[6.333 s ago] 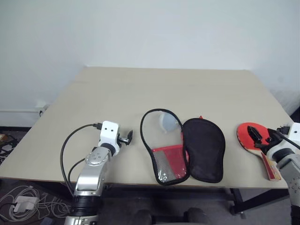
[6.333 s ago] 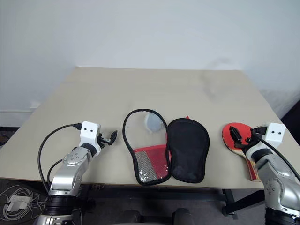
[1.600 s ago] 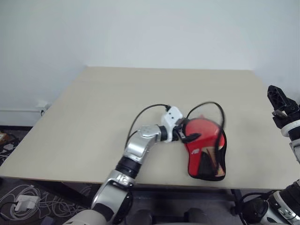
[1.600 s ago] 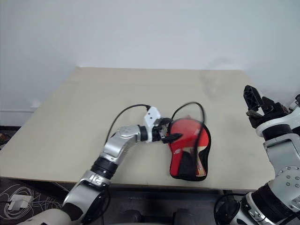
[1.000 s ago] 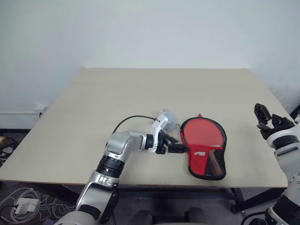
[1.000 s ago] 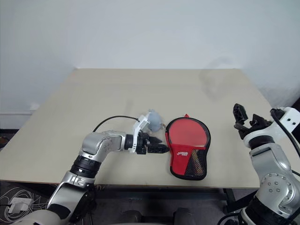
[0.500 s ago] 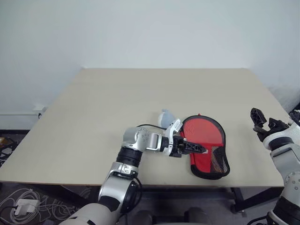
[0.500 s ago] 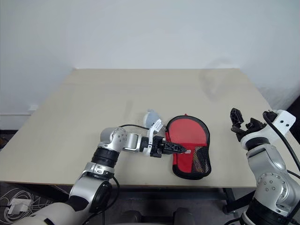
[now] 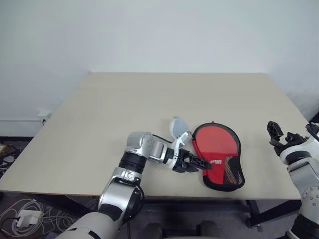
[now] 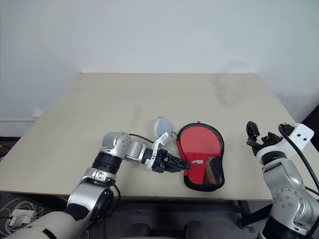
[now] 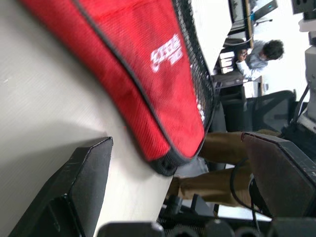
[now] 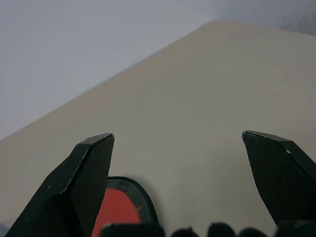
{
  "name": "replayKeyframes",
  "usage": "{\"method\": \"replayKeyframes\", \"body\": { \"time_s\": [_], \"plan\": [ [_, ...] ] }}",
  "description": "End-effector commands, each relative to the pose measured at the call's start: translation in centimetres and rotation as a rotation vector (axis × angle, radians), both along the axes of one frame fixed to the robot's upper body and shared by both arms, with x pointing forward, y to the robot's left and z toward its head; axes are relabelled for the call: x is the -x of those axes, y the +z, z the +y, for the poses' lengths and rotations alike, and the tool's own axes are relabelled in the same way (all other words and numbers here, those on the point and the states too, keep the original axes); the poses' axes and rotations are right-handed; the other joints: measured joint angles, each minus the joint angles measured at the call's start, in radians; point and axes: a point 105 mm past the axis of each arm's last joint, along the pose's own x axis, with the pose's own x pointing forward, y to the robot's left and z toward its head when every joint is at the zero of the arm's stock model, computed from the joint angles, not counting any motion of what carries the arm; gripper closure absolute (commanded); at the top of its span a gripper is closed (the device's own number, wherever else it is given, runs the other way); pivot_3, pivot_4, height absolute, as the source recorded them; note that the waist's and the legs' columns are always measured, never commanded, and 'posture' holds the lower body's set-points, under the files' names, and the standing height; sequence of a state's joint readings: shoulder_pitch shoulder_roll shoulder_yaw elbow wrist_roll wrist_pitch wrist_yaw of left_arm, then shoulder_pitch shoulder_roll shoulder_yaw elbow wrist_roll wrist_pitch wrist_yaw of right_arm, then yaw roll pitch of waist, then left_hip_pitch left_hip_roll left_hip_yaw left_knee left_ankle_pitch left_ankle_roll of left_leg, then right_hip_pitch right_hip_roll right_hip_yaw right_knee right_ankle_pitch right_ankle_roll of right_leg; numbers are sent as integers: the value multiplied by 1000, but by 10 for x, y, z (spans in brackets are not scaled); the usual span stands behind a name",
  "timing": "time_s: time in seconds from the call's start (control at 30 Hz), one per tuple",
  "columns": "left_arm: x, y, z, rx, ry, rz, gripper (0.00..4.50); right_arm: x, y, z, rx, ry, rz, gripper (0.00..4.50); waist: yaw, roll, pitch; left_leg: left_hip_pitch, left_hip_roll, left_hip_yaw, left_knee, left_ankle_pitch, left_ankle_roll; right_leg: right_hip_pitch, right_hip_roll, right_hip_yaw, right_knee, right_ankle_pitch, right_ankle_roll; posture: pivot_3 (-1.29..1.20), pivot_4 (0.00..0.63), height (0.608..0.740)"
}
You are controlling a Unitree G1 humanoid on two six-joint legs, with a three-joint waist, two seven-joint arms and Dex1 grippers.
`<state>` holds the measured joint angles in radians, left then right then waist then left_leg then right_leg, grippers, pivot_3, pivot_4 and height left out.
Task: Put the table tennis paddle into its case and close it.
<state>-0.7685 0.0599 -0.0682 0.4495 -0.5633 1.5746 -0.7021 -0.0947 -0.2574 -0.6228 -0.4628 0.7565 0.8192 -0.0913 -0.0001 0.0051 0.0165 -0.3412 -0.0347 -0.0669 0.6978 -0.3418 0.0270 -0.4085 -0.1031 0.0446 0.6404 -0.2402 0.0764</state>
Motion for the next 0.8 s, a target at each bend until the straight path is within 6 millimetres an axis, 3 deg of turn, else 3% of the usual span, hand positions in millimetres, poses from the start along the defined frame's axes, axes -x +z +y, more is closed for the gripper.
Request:
{"method": "replayKeyframes", "body": {
  "time_s": [0.03,0.33,0.67,0.8],
  "plan": [
    [-9,12,-2,-2,26,-37,0,0,18,1,25,1,-70,9,0,0,0,0,0,0,0,0,0,0,0,0,0,0,0,0,0,716],
    [6,13,-41,12,-32,32,0,-4,15,2,30,3,-61,9,8,0,0,0,-1,0,1,0,0,1,-1,0,-1,0,0,0,0,716],
    [25,2,-47,-70,-159,38,0,-6,9,9,2,-12,-63,9,3,0,0,0,0,0,0,0,0,0,0,0,0,0,0,0,0,716],
    [24,1,-49,-72,-148,43,911,-4,10,6,5,-22,-65,0,3,0,0,0,-1,0,0,0,0,0,-1,0,-1,0,0,0,0,716]
  ]
}}
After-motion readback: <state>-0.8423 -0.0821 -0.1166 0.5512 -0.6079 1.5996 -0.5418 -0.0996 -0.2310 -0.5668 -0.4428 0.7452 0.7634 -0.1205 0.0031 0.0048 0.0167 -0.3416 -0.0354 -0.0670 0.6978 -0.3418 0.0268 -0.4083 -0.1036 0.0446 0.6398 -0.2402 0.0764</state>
